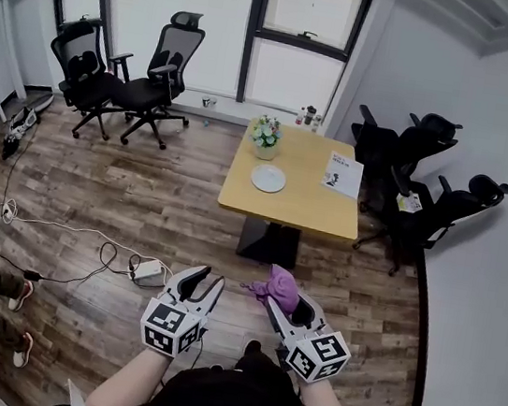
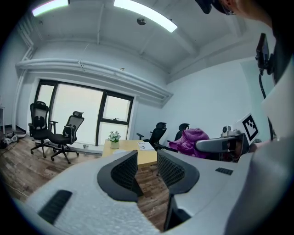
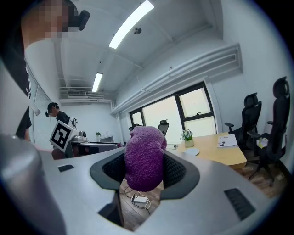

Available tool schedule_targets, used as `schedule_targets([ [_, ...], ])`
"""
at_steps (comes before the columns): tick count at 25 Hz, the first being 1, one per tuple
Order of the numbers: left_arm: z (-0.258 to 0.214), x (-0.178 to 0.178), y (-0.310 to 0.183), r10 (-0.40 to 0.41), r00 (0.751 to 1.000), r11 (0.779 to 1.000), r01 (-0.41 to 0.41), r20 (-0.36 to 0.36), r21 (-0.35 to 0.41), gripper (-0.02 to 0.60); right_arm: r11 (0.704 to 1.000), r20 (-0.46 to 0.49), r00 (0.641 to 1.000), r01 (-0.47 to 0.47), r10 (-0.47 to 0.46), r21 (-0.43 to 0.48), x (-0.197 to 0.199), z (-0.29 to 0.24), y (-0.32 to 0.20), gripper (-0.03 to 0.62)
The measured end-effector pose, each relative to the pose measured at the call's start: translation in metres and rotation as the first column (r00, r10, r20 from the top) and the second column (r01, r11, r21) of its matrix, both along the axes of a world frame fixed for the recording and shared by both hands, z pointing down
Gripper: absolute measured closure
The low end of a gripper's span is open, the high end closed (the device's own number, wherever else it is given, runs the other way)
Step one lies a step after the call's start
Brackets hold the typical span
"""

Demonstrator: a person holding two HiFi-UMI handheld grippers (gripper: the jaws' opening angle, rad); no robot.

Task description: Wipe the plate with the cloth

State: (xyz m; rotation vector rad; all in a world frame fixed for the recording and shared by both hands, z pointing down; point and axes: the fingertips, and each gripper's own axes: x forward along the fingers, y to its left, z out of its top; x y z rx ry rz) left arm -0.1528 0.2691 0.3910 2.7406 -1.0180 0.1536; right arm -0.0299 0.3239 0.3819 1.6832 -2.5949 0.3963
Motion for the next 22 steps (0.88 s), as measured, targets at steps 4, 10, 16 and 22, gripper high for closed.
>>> schedule_targets([
  [4, 0.004, 0.001, -0.017, -0.005, 1.000, 1.000, 0.005, -0.005, -0.003, 0.444, 1.000, 0.002, 1.000, 0.006, -0.006, -0.003, 0.002, 0.000, -0.017, 0.405],
  [10, 0.007, 0.008, -0.048, -0.019, 1.000, 1.000, 0.019, 0.001, -0.007, 0.443, 1.000, 0.012, 1.000, 0.022, -0.022, -0.002, 0.010, 0.004, -0.050, 0.405],
  [16, 0.014, 0.031, -0.090, -0.044, 0.999, 0.999, 0.045, 0.017, -0.016, 0.444, 0.999, 0.041, 0.998, 0.041, -0.041, -0.006, 0.034, 0.011, -0.093, 0.405],
  [22, 0.005, 0.077, -0.147, -0.067, 0.997, 0.998, 0.068, 0.034, -0.019, 0.443, 0.997, 0.071, 0.995, 0.073, -0.072, -0.014, 0.080, 0.009, -0.157, 0.405],
])
